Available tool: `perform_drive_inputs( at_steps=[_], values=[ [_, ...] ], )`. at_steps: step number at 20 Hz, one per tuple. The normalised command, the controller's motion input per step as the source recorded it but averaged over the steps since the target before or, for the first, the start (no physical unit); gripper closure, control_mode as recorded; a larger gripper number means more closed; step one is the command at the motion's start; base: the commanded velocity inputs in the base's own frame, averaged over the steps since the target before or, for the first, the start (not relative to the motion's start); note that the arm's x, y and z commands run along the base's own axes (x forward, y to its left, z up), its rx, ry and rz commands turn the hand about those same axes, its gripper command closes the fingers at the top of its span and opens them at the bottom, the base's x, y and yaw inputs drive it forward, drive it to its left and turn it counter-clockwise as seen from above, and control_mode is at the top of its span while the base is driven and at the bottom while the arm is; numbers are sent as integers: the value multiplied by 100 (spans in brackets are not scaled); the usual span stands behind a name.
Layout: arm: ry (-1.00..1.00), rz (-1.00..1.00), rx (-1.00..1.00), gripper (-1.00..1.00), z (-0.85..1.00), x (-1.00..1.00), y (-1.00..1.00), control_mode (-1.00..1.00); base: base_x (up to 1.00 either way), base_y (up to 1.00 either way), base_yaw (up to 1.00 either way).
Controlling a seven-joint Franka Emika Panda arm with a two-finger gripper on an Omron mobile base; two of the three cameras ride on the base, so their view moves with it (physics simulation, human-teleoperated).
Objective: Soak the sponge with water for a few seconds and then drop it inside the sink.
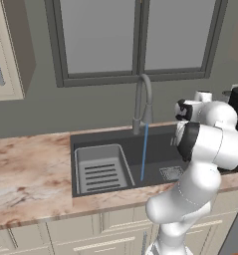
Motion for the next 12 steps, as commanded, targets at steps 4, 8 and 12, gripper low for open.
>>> perform_drive_inputs(
  at_steps=[4, 8, 12],
  values=[
    [0, 0, 0, 100, -23, 0, -20, -100, 0, 0, 0],
    [-7, 0, 0, 100, -29, 8, -14, -100, 0, 0, 0],
    [-12, 0, 0, 100, -26, 24, -6, -100, 0, 0, 0]
  ],
)
